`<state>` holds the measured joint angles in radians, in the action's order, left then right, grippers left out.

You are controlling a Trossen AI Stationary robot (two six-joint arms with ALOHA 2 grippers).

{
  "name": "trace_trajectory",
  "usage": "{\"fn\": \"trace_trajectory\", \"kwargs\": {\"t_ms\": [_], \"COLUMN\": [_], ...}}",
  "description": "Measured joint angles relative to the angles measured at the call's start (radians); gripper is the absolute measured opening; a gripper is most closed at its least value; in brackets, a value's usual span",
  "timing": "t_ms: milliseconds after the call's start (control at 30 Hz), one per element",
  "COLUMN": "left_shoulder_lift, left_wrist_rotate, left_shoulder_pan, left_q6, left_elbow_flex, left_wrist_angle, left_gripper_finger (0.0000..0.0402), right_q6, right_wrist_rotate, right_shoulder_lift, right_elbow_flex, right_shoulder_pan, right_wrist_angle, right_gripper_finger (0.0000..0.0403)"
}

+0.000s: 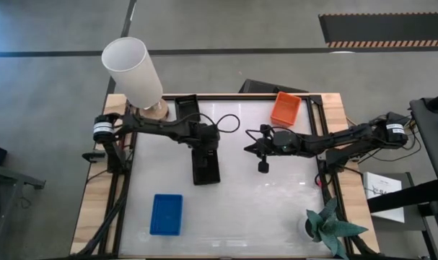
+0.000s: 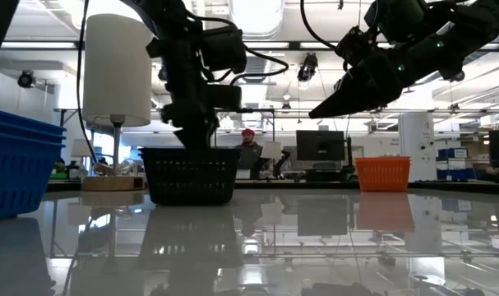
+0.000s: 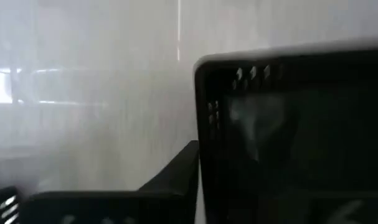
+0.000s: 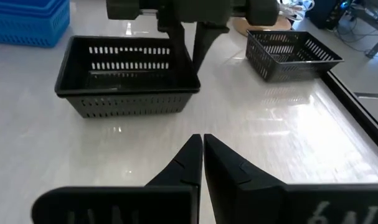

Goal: Stack baskets by color
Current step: Stack the bottom black bin on top of the top black bin

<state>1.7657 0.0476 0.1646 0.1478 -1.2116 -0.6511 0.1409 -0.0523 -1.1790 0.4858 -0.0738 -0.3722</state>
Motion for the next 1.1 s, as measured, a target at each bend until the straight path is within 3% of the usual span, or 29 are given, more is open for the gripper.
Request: {"fn": "trace_trajectory", "kwargs": {"t_ms": [100,333,667,1100], "left_shoulder_lift": [-0.003,-0.081,-0.165,-0.163], "left_wrist_rotate": [0.017,0.062,0.126,0.229], "left_shoulder_pan": [0.004,0.075,0.3,0.484], "left_q6": [0.075,0.182,0.325,0.471], "left_elbow_flex": [-0.01,-0.102,-0.272,-0.285], "left_wrist_angle": [-0.052,-0.233,-0.327,-0.204], "left_gripper_finger": [0.0011,0.0004,0.0002,0.0], "right_q6": [0.0,0.0,0.008,0.014], "right_wrist_rotate": [0.0,0.001,0.001,0.002], "right_shoulder_lift": [0.0,0.0,0.0,0.0], "right_elbow_flex": [0.0,-0.003,-0.006,-0.008], "right_shoulder_pan": [0.0,0.0,0.0,0.0], "right_wrist_angle": [0.0,0.0,0.0,0.0], "right_gripper_finger": [0.0008,0.0008,0.0008,0.0009]}}
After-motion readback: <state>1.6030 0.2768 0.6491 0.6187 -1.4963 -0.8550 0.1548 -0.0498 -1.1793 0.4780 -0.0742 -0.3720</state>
